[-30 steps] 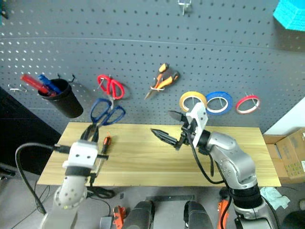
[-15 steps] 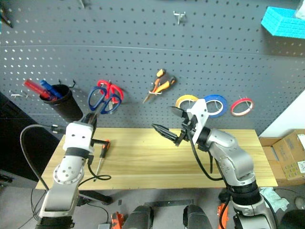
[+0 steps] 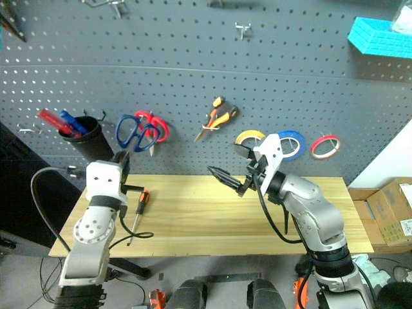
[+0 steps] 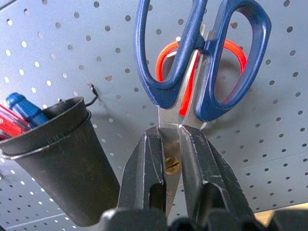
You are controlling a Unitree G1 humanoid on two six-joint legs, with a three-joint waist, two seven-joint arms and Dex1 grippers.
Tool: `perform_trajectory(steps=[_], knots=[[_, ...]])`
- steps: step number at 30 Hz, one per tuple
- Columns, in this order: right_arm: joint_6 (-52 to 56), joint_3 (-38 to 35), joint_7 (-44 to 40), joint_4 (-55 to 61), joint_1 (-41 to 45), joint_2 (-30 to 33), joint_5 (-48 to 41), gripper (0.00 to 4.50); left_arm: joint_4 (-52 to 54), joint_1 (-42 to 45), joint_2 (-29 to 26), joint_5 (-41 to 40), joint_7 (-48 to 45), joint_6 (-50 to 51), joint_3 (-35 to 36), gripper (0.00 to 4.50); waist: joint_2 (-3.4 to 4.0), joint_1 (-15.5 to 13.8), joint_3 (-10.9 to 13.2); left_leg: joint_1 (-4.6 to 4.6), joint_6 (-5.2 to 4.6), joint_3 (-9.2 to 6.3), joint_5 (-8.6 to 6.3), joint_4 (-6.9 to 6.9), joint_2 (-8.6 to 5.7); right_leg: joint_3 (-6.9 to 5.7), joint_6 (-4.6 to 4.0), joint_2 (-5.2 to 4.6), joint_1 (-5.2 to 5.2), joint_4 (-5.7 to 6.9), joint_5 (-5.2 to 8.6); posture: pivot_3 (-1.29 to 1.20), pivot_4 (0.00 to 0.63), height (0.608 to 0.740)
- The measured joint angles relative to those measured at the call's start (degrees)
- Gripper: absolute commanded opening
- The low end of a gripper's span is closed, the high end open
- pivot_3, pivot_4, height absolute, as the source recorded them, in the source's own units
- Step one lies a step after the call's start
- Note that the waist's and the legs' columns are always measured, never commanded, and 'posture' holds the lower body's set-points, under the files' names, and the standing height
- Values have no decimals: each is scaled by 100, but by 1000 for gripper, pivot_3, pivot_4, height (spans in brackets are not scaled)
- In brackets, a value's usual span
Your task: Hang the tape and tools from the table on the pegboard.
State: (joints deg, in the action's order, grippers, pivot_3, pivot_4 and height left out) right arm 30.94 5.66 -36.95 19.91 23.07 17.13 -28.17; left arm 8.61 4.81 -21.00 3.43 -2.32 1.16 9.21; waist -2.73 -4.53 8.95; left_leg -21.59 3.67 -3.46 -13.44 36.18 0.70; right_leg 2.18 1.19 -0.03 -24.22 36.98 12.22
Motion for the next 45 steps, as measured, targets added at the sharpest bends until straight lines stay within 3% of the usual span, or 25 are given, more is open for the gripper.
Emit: perform_trajectory(steps=[16,23,28,32,36,45], knots=[[0,4,35,14,-5,75,-2,4500,-913,800,122,-619,-553,625,14,197,-1,4,-32,13,-1,0,1,3,0,3,0,5,13,4,-1,202,76,740],[3,13,30,112,-81,175,-5,4500,-1299,1199,117,-801,-598,701,155,2399,-1,28,-33,12,-2,4,0,7,0,9,0,6,12,3,-1,187,87,740],[41,72,32,355,-331,276,-5,4500,-1142,696,117,-871,-570,988,315,4057,1,74,-33,16,-3,7,-1,5,4,13,0,6,12,4,0,171,122,740],[277,500,4,633,-564,592,128,4500,-732,-265,126,-891,-571,1547,400,4057,5,164,-22,18,-6,9,-3,5,7,13,-6,5,13,3,5,166,162,740],[748,1197,81,630,-365,577,440,4500,-606,-480,38,-1000,-632,2219,492,4057,24,174,82,38,-15,6,2,6,14,7,-43,7,19,14,25,175,204,740],[839,2052,-73,-240,743,-169,805,4500,-2417,1024,-832,-974,-1138,2700,465,4057,59,195,377,11,-20,4,7,9,12,0,-41,7,5,6,24,167,294,740]])
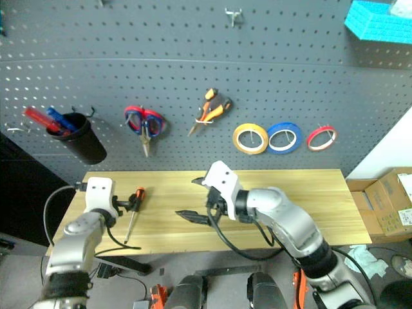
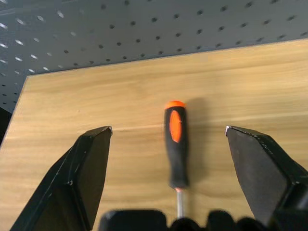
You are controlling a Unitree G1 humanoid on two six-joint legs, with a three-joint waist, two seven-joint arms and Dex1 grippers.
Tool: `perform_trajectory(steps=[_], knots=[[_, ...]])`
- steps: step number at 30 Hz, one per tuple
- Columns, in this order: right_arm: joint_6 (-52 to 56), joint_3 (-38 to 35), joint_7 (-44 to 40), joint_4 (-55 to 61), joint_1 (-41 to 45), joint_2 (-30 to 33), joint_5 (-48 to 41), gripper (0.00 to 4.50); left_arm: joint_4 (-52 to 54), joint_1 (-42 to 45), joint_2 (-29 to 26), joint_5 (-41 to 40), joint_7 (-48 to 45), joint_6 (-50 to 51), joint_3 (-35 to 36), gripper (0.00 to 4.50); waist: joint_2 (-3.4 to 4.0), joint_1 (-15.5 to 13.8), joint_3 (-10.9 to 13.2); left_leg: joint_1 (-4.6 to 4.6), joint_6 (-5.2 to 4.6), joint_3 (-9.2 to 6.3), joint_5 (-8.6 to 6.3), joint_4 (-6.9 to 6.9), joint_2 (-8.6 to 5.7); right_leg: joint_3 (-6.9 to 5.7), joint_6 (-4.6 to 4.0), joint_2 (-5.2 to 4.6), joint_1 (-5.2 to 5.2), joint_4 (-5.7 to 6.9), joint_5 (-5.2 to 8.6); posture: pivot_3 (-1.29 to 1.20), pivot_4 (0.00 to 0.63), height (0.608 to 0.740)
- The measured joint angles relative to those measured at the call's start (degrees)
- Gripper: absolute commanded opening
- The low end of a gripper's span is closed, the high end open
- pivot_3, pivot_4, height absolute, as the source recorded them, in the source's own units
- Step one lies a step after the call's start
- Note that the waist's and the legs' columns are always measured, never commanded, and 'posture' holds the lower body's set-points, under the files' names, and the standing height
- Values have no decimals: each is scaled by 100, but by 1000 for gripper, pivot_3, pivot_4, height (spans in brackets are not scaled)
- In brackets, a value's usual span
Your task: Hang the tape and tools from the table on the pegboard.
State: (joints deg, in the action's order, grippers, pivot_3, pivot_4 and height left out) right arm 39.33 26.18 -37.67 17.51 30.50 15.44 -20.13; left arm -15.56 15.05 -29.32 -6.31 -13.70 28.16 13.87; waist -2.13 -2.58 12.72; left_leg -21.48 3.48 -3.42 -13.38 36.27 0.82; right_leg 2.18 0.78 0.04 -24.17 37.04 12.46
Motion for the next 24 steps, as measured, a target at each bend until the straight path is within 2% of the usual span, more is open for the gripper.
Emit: perform_trajectory(steps=[3,7,11,14,21,22,24], knots=[[-73,65,-78,-325,195,-143,151,4500,-806,483,-143,47,-210,-117,-83,4057,-3,9,89,-48,-3,-8,-8,-7,-2,-7,35,-3,-42,-1,-13,151,319,740],[-113,48,-44,-543,266,-286,317,4500,-2226,1161,-211,139,-636,-351,-326,4057,-13,41,217,-142,-10,-21,-17,-1,-6,-25,18,-14,-129,9,-24,118,355,740],[2,-21,44,-510,234,-284,322,4500,-3161,1727,-220,117,-1040,-509,-347,4057,-3,103,341,-153,-15,-36,-20,5,-14,-38,19,-28,-130,11,-24,94,368,740],[138,-24,53,-363,124,-205,321,4500,-3595,2003,-228,95,-1166,-503,-319,3489,35,159,380,-143,-15,-31,-21,12,-18,-30,37,-30,-118,13,-13,83,368,740],[269,-77,66,-200,-16,-119,318,4500,-3697,2033,-280,100,-1193,-466,-319,1185,64,280,403,-133,-14,-31,-18,20,-14,-26,56,-24,-115,26,-4,99,335,740],[267,-91,64,-191,-19,-119,316,4500,-3616,1993,-280,94,-1203,-427,-325,967,64,285,403,-132,-14,-32,-17,24,-13,-26,56,-23,-115,29,-4,104,329,740],[269,-160,57,-136,-55,-93,304,4500,-3227,1775,-279,71,-1214,-253,-329,959,65,291,403,-135,-14,-32,-18,29,-11,-24,57,-22,-115,30,-4,112,309,740]])
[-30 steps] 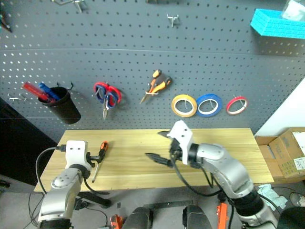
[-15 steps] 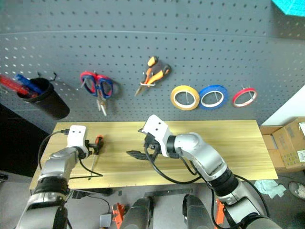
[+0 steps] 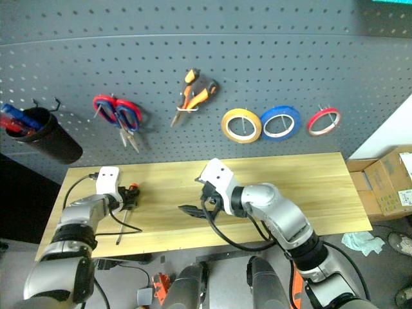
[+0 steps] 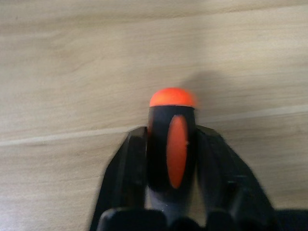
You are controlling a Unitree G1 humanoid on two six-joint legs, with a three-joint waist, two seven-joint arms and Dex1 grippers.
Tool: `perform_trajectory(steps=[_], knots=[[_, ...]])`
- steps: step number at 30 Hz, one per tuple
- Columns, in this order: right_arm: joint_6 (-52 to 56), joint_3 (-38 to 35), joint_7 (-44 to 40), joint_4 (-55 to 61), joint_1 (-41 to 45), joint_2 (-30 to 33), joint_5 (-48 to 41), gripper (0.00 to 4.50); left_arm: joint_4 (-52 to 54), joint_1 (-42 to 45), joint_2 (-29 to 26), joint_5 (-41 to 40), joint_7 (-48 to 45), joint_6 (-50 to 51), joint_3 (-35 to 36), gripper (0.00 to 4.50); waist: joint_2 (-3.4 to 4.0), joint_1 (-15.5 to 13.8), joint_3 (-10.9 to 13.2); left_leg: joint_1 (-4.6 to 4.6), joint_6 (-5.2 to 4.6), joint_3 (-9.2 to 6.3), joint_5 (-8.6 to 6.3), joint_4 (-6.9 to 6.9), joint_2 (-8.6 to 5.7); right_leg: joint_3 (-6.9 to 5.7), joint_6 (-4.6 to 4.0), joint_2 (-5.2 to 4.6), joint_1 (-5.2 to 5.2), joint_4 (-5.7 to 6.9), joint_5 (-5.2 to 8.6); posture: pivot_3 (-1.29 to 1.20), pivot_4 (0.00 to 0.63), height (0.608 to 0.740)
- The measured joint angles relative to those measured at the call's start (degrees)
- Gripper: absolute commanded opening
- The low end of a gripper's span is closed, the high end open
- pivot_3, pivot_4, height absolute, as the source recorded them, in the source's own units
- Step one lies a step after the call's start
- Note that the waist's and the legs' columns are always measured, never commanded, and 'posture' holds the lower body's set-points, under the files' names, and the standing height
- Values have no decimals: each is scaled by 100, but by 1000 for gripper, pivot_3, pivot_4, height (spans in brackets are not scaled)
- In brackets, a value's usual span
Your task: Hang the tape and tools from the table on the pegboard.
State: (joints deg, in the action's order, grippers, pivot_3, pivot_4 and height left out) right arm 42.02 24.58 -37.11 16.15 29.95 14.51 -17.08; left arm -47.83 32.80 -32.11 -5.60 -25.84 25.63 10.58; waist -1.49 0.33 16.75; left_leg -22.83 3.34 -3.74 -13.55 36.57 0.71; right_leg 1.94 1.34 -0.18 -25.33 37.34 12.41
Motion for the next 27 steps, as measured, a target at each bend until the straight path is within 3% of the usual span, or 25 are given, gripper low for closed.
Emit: perform_trajectory(steps=[5,8,9,12,15,19,27], knots=[[241,-537,-16,616,-427,180,-408,4500,2341,-1380,59,-119,-13,783,-89,959,-17,-11,-12,-15,9,-15,-5,0,23,11,0,-35,-3,-11,-2,144,242,740],[622,-1272,44,1185,-863,124,-1133,4500,4436,-2296,181,-343,152,1396,44,959,-43,-60,-28,-32,18,-43,-10,-2,29,-12,-26,-46,-5,-22,-17,160,212,740],[781,-1506,127,1359,-889,36,-1407,4500,5137,-2480,221,-406,232,1573,120,959,-44,-74,-28,-41,19,-51,-10,0,31,-22,-25,-46,-6,-25,-16,181,176,740],[1107,-2059,509,1597,-847,-404,-2207,4500,6377,-2484,345,-583,541,1975,396,959,-65,-172,-75,-45,27,-72,-4,9,7,-85,-2,-43,3,-30,-2,211,139,740],[1278,-2731,1315,1634,-324,-1065,-3113,4500,7483,-1627,328,-630,973,2075,673,959,-93,-230,-108,-71,77,-106,31,29,12,-120,-27,-23,-2,-29,-30,230,108,740],[1293,-2947,1931,1507,167,-1396,-3596,4500,7496,-488,54,-338,1403,1539,767,959,-82,-296,-375,-50,79,-86,38,21,2,-105,-26,-2,14,-35,-37,235,73,740],[790,-2653,2029,789,574,-1500,-3388,4500,4945,1211,-290,199,1645,-424,614,959,-97,-359,-612,-8,70,-78,43,16,4,-102,-27,10,48,-27,-39,224,46,740]])
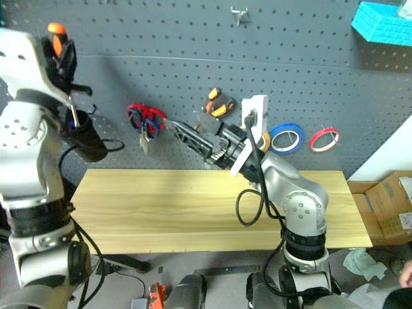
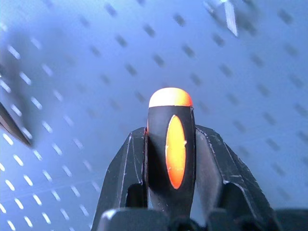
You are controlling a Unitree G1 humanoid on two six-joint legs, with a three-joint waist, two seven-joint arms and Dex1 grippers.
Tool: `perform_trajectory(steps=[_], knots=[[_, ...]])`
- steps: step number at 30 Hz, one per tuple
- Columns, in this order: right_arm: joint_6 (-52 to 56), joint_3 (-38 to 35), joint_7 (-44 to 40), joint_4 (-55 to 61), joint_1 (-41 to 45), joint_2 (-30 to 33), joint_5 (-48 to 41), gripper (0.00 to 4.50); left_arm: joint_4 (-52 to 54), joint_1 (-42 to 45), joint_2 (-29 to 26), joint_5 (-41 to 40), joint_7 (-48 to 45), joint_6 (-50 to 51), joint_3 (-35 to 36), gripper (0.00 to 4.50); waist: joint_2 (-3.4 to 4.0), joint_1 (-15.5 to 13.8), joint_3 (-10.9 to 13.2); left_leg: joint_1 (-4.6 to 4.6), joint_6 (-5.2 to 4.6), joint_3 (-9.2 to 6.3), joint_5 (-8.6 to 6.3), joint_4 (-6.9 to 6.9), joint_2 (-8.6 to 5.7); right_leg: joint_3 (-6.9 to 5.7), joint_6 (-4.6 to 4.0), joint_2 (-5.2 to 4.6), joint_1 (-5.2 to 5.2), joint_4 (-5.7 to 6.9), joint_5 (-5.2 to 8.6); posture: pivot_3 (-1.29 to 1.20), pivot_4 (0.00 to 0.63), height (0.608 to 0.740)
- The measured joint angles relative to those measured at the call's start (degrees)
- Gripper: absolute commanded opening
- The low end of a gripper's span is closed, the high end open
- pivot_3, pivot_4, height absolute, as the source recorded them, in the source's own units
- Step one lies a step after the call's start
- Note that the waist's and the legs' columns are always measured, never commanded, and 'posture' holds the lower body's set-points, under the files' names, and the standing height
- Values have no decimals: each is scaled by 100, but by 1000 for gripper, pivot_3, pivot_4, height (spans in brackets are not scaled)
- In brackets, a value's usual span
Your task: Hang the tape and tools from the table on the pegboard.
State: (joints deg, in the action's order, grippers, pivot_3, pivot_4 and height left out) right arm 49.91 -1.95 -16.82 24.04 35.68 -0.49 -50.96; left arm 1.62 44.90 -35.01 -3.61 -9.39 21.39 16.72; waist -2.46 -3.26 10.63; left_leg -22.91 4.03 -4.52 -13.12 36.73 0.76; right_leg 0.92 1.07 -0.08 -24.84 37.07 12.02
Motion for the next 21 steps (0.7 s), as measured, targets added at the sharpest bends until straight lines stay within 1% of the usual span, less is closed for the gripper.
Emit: perform_trajectory(steps=[3,6,10,12,14,18,20,21], knots=[[-295,184,-92,-220,41,9,258,4500,-1272,543,-128,70,-37,-713,-29,959,-18,-12,-34,-1,-2,0,1,1,2,-1,-3,3,-2,5,-2,219,43,740],[-635,321,-164,-384,84,29,539,4500,-2628,1049,-230,39,-103,-1465,19,959,-21,-17,-76,-2,-2,3,1,0,1,2,-20,2,-2,2,-13,214,44,740],[-920,330,-173,-439,87,50,780,4500,-4102,1268,-332,-40,-75,-2157,184,959,-22,-9,-94,-1,-2,3,1,-1,2,0,-30,2,-4,7,-20,188,49,740],[-968,332,-173,-442,87,76,850,4500,-4586,1254,-333,-93,-35,-2357,271,959,-26,-1,-96,-2,-2,2,1,0,3,-1,-31,2,-6,12,-20,181,54,740],[-978,333,-173,-442,83,121,922,4500,-4772,1153,-328,-176,-14,-2460,315,959,-30,8,-99,-2,-2,2,1,3,3,0,-32,2,-6,15,-21,176,57,740],[-982,340,-168,-434,16,176,952,4500,-4691,645,-240,-410,59,-2456,498,959,-35,28,-110,0,-2,3,1,7,4,3,-33,1,-5,19,-22,168,60,740],[-982,340,-160,-428,-51,201,977,4500,-4444,419,-169,-532,156,-2423,576,1693,-44,42,-117,3,-2,4,1,9,6,3,-35,1,-6,26,-23,169,59,740],[-982,344,-157,-427,-62,208,984,4500,-4298,314,-155,-562,235,-2364,614,1986,-43,66,-122,9,-2,8,1,9,7,7,-37,1,-6,32,-24,169,59,740]])
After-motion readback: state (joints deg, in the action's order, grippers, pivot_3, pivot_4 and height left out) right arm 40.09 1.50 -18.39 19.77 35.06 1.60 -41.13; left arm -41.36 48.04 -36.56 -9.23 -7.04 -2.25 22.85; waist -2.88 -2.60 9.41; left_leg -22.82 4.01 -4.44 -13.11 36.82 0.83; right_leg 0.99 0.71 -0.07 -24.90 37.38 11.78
